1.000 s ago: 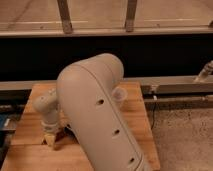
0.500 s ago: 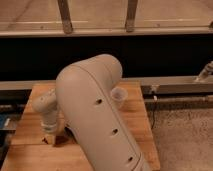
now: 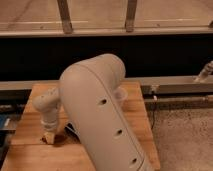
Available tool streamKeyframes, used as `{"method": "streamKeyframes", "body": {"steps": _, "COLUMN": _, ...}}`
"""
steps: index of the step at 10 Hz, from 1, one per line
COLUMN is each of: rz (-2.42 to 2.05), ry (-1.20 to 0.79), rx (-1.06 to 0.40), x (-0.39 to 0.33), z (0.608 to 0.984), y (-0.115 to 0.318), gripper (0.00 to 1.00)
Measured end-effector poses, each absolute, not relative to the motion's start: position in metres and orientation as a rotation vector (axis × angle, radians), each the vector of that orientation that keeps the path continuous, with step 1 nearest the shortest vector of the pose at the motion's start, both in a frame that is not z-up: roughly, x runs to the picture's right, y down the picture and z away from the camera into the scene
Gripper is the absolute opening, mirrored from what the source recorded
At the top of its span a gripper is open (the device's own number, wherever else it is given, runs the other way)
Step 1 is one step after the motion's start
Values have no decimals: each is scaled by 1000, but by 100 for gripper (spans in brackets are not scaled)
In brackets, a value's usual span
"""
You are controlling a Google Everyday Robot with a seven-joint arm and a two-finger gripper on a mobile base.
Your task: Place the pepper in the ceramic cup
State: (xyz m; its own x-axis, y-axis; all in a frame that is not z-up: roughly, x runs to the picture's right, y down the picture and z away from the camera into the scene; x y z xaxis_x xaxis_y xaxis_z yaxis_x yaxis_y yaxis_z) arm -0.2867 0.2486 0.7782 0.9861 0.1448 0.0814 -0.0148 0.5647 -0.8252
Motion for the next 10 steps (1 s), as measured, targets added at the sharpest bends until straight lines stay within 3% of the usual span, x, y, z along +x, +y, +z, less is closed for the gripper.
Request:
{"method": "streamKeyframes", "body": {"steps": 7, "rz": 238, "ry": -201, "rx": -821, "x": -234, "z": 797, "y": 127, "gripper": 0}}
{"method": "streamKeyframes", "body": {"steps": 10, "rz": 340, "ry": -197, "rx": -742, "x": -193, "z": 776, "y": 85, "gripper": 0}}
